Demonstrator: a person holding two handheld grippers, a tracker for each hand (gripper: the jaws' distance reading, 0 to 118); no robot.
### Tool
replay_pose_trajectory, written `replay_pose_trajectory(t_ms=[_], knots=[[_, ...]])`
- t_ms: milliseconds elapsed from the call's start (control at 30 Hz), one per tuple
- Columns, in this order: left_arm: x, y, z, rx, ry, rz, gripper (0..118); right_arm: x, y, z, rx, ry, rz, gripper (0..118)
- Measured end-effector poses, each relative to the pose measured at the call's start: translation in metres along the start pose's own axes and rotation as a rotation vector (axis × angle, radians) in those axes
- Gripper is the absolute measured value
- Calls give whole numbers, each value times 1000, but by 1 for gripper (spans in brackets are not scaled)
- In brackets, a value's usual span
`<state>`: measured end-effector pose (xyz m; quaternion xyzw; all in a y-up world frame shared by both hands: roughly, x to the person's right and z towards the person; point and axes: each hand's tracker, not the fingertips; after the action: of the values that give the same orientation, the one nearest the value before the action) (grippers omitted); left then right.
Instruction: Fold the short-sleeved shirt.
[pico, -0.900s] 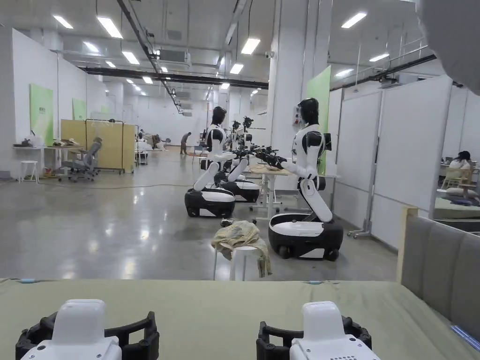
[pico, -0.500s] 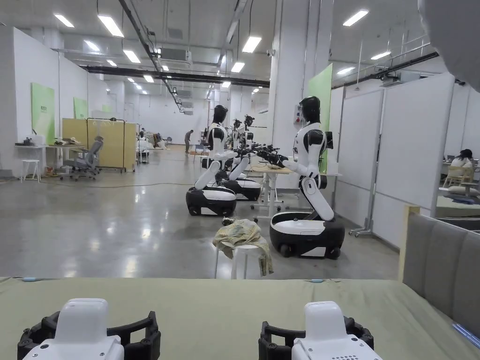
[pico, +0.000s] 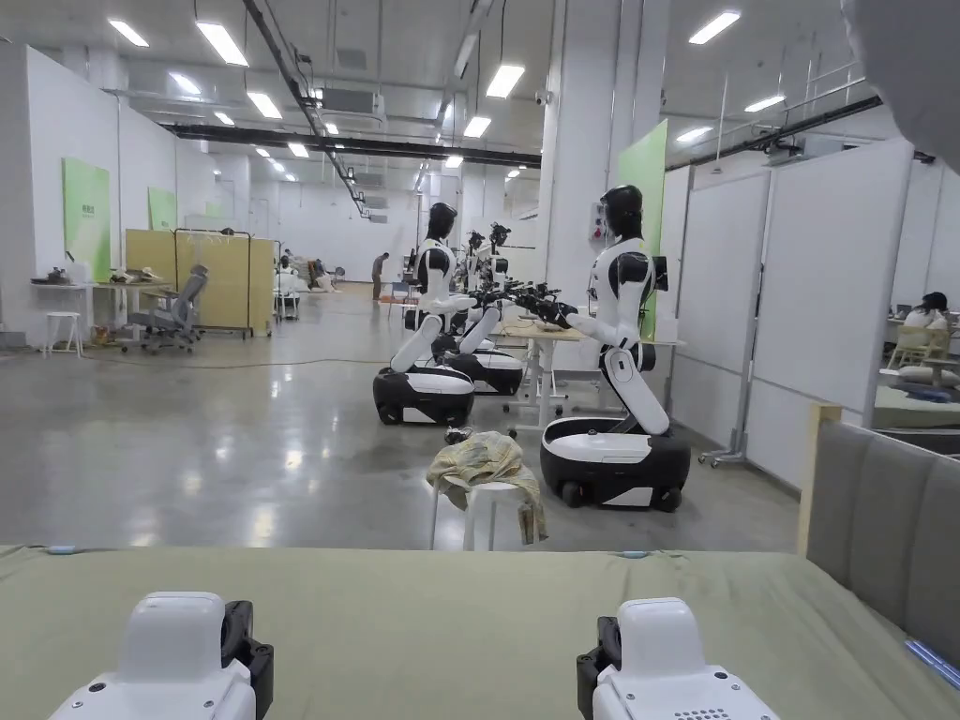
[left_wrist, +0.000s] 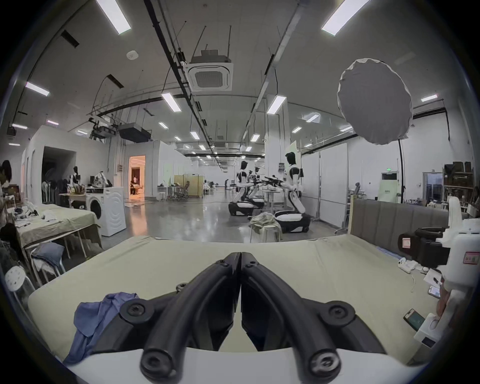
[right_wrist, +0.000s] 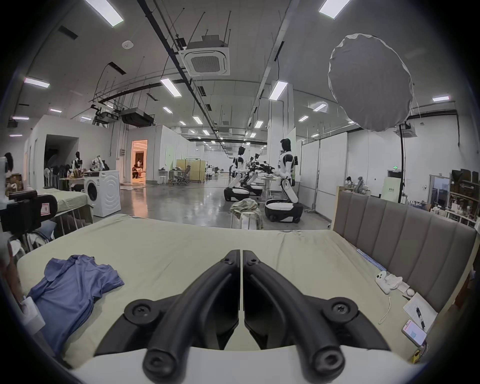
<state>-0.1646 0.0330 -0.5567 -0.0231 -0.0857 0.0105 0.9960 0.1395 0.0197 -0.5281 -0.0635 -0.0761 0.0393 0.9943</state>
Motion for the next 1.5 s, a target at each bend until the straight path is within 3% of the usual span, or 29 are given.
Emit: replay_pose_trajectory(t_ms=[167,300,467,600,700,800,833,1033,1100,1233,1267,1300,1333,1367,1400,1500], knots=[[-25,-3,12,-7,63,-8,3,-24,-1,0,9,44,15,3],[-76,-7,36,-43,191,-11,3,-86,-7,-2,8,191,30,3],[-141,-13,64,-190,302,-47,3,-163,-20,1,-39,378,-15,3],[-181,-39,44,-524,236,72,3,-195,-36,0,-55,410,-6,3],[-195,-70,22,-635,199,227,8,-203,-50,-5,-91,421,23,3],[-196,-102,-8,-766,206,208,101,-202,-65,-14,-118,400,55,3],[-190,-111,-19,-775,178,191,113,-200,-70,-20,-132,388,64,3],[-186,-163,-88,-839,67,272,113,-191,-94,-51,-215,332,68,3],[-186,-189,-110,-894,115,243,113,-191,-101,-59,-237,318,78,3],[-208,-245,-137,-962,363,72,107,-187,-113,-71,-273,298,96,3],[-216,-247,-132,-928,282,184,107,-186,-114,-72,-279,295,98,3],[-226,-247,-131,-870,277,280,102,-184,-115,-74,-283,293,98,3],[-230,-240,-127,-825,286,258,65,-181,-116,-75,-284,289,96,3],[-232,-235,-123,-760,291,244,17,-180,-117,-75,-283,286,93,3],[-235,-233,-121,-706,321,240,11,-178,-117,-77,-287,281,87,3],[-235,-234,-115,-753,277,247,11,-170,-115,-75,-292,274,78,3]])
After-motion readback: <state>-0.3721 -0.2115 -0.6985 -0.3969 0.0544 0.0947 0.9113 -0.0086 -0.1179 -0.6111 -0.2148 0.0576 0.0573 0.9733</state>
